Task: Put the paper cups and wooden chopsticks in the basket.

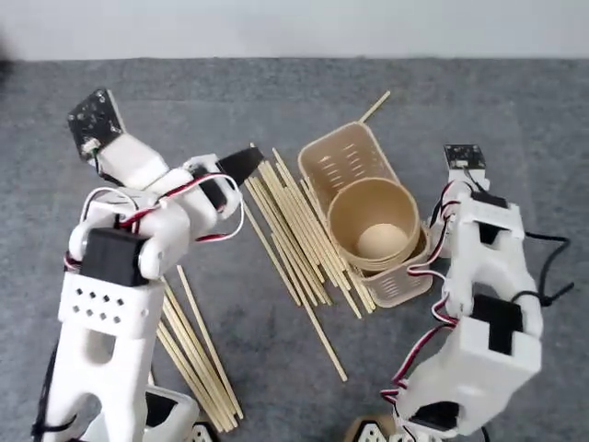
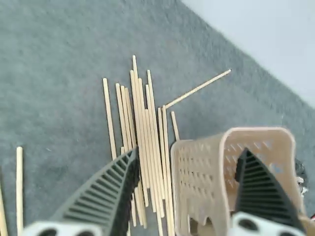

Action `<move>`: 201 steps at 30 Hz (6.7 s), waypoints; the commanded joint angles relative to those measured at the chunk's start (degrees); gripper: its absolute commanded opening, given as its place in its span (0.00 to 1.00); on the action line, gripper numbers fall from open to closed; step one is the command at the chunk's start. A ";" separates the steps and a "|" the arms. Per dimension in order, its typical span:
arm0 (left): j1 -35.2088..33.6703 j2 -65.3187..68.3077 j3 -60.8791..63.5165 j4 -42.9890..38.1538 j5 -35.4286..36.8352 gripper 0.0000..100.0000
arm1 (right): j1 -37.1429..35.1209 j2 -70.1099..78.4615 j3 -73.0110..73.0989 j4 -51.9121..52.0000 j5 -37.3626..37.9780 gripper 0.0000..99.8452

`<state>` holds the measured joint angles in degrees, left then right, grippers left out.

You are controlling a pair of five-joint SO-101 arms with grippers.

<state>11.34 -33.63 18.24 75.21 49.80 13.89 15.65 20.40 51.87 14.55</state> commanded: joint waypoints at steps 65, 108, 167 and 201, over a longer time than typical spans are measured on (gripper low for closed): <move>-1.93 -2.20 38.81 -38.86 -0.18 0.30 | -21.58 -13.85 -48.26 31.52 -4.75 0.13; -1.93 -2.29 39.60 -38.95 -0.44 0.30 | 2.15 -8.22 -62.77 36.35 11.08 0.01; -2.02 -2.29 39.78 -38.95 -0.53 0.30 | 2.95 -3.91 -83.25 51.21 4.57 0.30; -2.02 -2.20 39.78 -38.95 -0.53 0.30 | 3.56 -35.47 -3.16 15.34 -8.70 0.63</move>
<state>9.67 -34.07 58.42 37.41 49.71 17.14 -17.58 12.40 77.54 6.37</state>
